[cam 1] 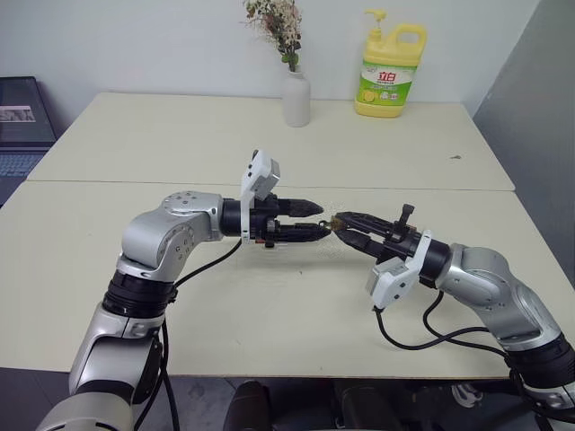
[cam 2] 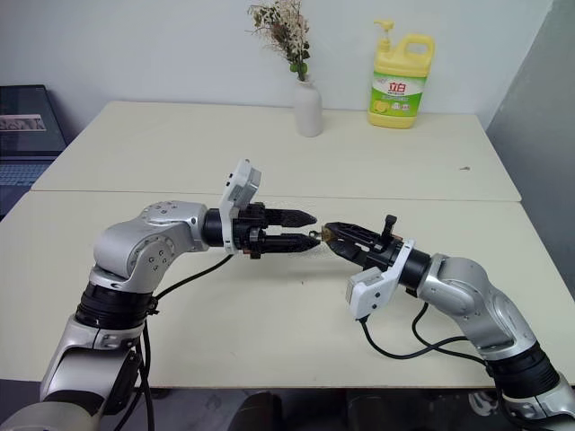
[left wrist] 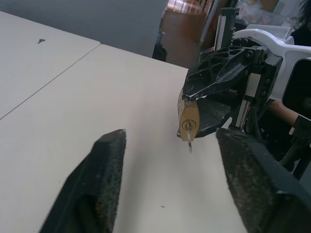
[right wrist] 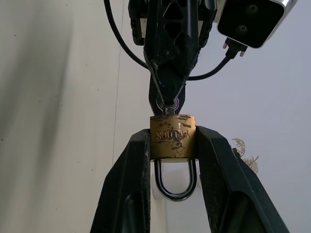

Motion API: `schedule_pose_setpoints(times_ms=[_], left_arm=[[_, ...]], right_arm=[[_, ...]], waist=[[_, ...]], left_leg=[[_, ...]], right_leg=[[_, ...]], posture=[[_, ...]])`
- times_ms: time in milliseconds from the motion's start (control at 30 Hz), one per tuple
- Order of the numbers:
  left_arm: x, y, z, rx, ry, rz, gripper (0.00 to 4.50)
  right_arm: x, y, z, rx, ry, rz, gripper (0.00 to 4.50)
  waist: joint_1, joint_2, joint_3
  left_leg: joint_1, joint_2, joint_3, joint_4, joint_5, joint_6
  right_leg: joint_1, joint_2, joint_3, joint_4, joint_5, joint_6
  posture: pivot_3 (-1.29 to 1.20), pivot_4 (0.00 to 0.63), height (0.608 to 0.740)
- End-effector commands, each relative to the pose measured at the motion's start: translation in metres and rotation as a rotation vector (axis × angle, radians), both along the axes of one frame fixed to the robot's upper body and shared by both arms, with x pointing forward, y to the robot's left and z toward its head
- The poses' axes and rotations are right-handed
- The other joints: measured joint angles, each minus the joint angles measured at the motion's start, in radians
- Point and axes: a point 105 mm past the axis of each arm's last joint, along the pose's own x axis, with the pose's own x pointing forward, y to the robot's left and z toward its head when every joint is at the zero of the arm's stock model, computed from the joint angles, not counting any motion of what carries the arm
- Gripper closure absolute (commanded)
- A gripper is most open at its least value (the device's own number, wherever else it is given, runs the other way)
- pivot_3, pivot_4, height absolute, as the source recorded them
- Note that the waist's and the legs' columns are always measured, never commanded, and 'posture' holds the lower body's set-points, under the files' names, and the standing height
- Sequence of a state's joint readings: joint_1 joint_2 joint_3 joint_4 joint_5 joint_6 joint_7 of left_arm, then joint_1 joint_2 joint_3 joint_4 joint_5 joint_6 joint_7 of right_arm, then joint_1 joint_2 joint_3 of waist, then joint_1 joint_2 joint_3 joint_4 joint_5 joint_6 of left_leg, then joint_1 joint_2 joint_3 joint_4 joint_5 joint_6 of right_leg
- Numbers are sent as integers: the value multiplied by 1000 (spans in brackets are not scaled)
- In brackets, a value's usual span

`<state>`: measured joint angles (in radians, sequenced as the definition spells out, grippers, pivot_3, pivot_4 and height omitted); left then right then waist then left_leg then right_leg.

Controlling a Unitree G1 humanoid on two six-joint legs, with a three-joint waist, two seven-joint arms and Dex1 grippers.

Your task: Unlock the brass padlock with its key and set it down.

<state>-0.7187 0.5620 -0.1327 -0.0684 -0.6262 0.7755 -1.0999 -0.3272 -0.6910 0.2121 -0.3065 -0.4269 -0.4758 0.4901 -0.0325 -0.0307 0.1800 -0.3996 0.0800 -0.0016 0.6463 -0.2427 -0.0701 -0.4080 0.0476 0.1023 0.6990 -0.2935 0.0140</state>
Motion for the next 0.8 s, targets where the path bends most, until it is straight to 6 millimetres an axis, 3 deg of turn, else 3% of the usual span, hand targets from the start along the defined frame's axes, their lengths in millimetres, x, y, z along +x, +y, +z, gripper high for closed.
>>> schedule_pose_setpoints(times_ms=[33, 233, 633, 800], left_arm=[[-3, -3, 10, -12, -42, -29, 2710], [-8, -4, 8, -6, -29, -62, 4500], [-12, -2, 7, -15, -35, -86, 4500], [-15, -2, 6, 18, -145, -126, 4500]], right_arm=[[-4, 0, 15, 34, -43, 20, 3562], [-4, 1, 16, 37, -39, 22, 3562], [-4, 0, 16, 55, -28, 22, 3562], [-4, -1, 17, 62, -26, 28, 3562]], waist=[[0, 0, 0], [0, 0, 0], [0, 0, 0], [0, 0, 0]], left_leg=[[0, 0, 0, 0, 0, 0], [0, 0, 0, 0, 0, 0], [0, 0, 0, 0, 0, 0], [0, 0, 0, 0, 0, 0]], right_leg=[[0, 0, 0, 0, 0, 0], [0, 0, 0, 0, 0, 0], [0, 0, 0, 0, 0, 0], [0, 0, 0, 0, 0, 0]], posture=[[0, 150, 740], [0, 150, 740], [0, 150, 740], [0, 150, 740]])
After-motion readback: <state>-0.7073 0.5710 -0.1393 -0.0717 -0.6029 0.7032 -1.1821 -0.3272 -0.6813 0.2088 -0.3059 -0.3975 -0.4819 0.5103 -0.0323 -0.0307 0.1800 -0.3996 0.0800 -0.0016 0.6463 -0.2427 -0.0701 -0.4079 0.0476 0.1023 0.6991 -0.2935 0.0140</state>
